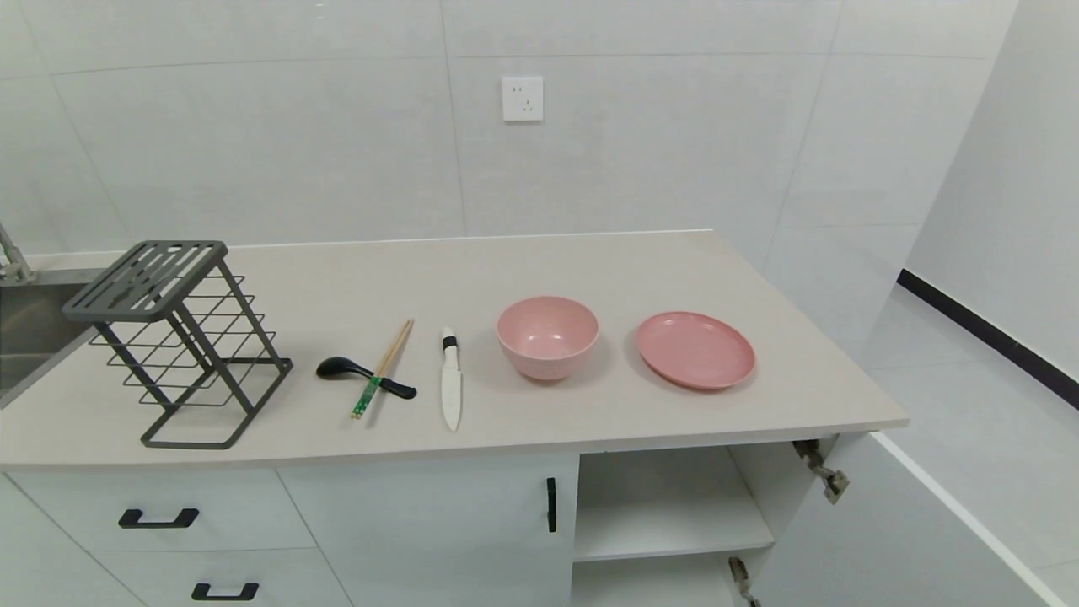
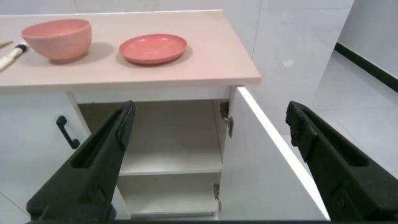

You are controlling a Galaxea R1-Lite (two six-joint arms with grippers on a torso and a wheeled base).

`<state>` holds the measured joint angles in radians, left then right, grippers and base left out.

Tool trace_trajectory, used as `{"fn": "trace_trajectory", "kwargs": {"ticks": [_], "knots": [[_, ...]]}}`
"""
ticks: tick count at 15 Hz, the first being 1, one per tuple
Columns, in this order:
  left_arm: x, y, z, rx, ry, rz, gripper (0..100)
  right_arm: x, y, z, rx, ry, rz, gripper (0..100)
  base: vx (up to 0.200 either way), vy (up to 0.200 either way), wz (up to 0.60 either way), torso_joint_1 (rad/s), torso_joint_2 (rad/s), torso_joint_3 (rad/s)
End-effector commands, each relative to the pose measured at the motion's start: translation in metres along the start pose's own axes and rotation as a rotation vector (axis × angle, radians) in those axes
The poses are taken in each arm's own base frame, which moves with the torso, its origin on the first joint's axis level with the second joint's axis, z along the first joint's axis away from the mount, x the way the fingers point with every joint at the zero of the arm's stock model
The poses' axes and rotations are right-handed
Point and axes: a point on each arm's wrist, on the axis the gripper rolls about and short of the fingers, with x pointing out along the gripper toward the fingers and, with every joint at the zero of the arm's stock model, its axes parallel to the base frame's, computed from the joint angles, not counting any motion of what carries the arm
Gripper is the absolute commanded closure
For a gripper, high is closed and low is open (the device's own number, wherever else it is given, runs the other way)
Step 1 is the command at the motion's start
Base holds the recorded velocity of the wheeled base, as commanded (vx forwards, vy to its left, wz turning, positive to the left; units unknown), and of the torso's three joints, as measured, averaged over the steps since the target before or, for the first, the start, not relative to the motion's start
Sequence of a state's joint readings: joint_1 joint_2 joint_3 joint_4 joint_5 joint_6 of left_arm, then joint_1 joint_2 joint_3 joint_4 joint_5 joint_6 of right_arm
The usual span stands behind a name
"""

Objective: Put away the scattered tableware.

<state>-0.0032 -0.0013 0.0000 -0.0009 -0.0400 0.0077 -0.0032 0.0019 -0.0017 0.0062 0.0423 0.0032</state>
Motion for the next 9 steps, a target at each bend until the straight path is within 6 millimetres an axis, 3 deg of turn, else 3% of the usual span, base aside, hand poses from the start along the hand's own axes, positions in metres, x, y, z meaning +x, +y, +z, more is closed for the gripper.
{"fn": "trace_trajectory", "kwargs": {"ticks": [1,5,7,9], "knots": [[0.0001,0.0000,0.0001,0.000,0.001,0.000,0,0.0000,0.0000,-0.0001,0.000,0.000,0.001,0,0.000,0.000,0.00,0.295,-0.56,-0.281],[0.0001,0.0000,0.0001,0.000,0.001,0.002,0,0.0000,0.0000,-0.0001,0.000,0.000,0.001,0,0.000,0.000,0.00,0.284,-0.54,-0.265],[0.0001,0.0000,0.0001,0.000,0.001,0.000,0,0.0000,0.0000,-0.0001,0.000,0.000,0.001,0,0.000,0.000,0.00,0.105,-0.19,-0.100],[0.0001,0.0000,0.0001,0.000,0.001,0.000,0,0.0000,0.0000,-0.0001,0.001,0.000,0.001,0,0.000,0.000,-0.60,0.029,-0.05,-0.022]]}}
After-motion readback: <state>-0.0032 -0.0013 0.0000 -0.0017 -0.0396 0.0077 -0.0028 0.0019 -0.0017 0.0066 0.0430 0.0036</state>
